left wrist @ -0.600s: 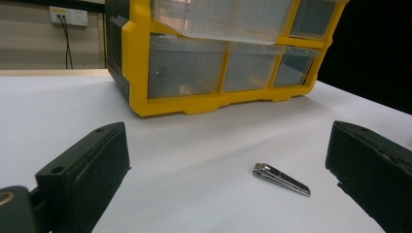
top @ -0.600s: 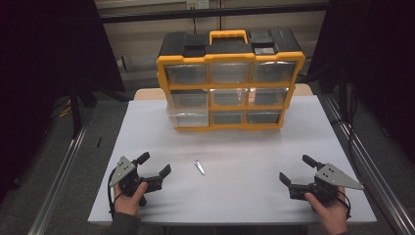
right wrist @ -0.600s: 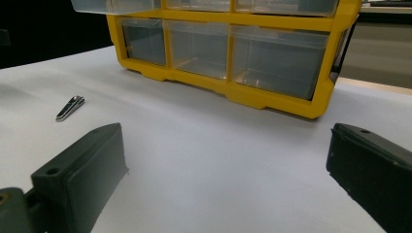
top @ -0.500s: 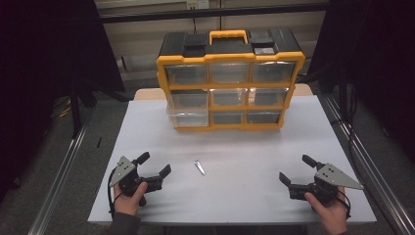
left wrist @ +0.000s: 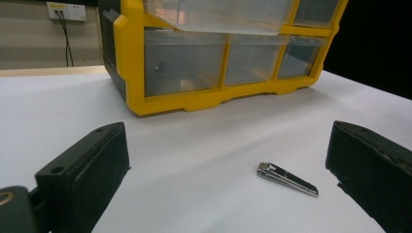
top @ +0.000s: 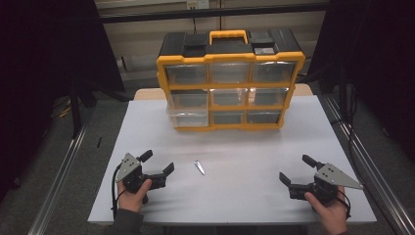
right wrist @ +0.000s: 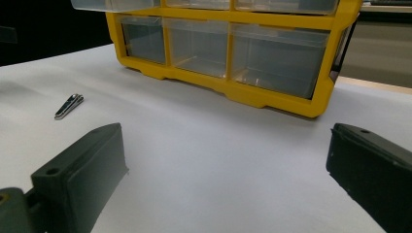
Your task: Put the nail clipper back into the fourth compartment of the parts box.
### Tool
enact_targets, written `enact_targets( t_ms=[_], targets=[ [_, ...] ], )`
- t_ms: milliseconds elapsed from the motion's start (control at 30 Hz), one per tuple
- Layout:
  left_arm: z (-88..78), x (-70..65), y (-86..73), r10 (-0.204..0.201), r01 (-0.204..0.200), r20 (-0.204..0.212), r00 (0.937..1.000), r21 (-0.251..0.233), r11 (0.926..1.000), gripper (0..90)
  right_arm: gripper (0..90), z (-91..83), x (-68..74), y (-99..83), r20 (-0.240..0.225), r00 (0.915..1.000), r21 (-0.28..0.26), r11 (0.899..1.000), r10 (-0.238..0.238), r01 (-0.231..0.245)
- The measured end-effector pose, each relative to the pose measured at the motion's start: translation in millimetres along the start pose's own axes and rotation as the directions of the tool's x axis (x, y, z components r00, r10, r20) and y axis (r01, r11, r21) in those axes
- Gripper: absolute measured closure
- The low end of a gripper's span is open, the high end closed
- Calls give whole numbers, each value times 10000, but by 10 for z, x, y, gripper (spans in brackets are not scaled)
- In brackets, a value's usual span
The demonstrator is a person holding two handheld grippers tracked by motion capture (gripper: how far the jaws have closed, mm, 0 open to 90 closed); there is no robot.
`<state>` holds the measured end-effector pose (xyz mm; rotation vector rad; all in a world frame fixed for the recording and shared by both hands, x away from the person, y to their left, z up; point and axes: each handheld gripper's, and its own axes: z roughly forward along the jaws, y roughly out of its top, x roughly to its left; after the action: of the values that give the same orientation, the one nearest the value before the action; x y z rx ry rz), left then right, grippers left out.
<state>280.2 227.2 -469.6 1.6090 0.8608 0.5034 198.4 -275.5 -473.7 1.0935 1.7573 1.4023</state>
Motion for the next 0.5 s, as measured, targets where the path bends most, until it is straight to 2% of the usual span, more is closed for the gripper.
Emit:
enact_targets(
  t_ms=[33,67,167,433,467,500],
  targets=[
    [33,-11,2,42,-43,54,10000,243,9997,21,5,4,-2,0,8,10000,-15,10000,-50,50],
    [33,-11,2,42,-43,54,10000,243,9997,21,5,5,-2,0,-7,10000,-10,10000,-81,81],
    [102,-35,8,124,-133,152,9998,660,9977,17,6,9,0,1,-22,10000,7,10000,-72,73],
    [205,-95,36,164,-176,128,9998,1046,9944,17,7,14,1,1,-66,9999,57,9999,-108,108],
    [228,-118,49,324,-343,177,9993,1162,9926,17,7,17,1,-1,-78,9999,66,9999,-105,106],
    [228,-118,49,324,-343,177,9993,1162,9926,17,7,18,1,-3,-71,9999,71,9999,-101,102]
  ],
)
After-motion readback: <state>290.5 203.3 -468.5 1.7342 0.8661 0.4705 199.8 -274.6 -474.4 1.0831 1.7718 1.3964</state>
